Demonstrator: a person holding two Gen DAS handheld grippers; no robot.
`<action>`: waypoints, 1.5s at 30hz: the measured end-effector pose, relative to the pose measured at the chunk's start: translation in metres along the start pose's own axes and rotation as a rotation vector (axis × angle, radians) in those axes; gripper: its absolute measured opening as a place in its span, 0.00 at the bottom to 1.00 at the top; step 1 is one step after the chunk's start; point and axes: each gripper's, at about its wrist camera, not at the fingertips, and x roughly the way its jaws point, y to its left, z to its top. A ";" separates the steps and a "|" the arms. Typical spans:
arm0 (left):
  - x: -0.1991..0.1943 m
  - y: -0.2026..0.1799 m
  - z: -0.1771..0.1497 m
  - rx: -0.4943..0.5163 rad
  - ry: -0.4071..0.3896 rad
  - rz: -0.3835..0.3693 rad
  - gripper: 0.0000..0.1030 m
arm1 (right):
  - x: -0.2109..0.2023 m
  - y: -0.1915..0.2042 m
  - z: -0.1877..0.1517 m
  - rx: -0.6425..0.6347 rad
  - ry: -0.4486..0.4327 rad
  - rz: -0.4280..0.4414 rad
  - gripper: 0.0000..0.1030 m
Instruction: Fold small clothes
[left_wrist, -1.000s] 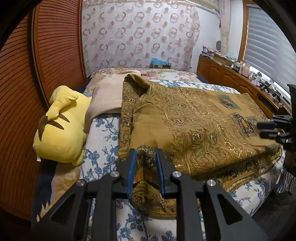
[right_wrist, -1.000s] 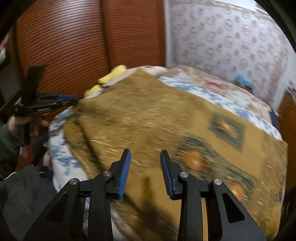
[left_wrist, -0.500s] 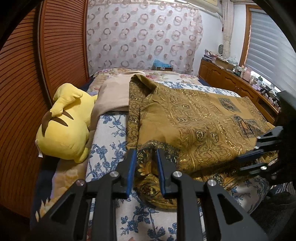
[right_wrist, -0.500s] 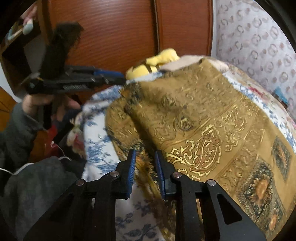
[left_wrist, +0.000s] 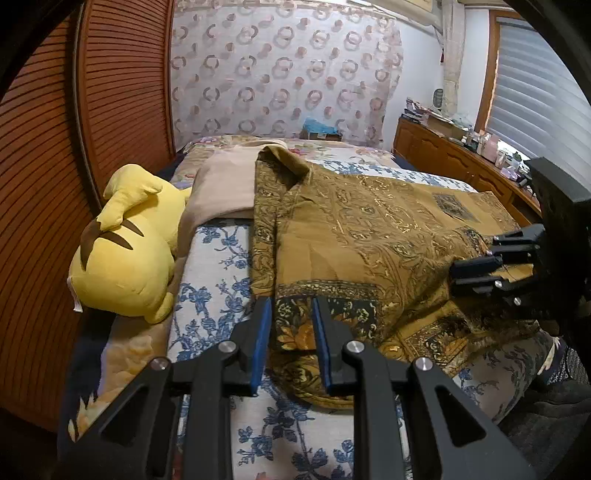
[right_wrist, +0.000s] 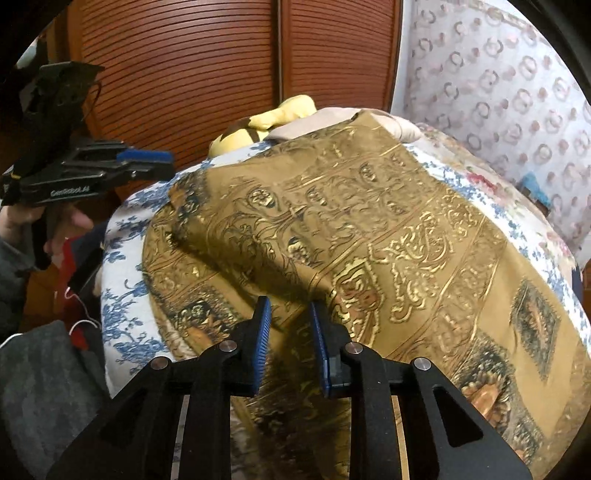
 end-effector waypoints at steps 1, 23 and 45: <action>0.000 -0.002 0.000 0.003 0.000 -0.004 0.20 | 0.000 -0.001 0.001 -0.002 -0.006 0.002 0.20; -0.002 -0.006 0.004 0.006 -0.009 -0.012 0.20 | 0.010 0.018 0.000 -0.042 0.046 0.078 0.00; 0.002 0.002 0.008 -0.009 -0.011 -0.011 0.21 | 0.022 0.024 0.000 -0.068 0.076 -0.004 0.30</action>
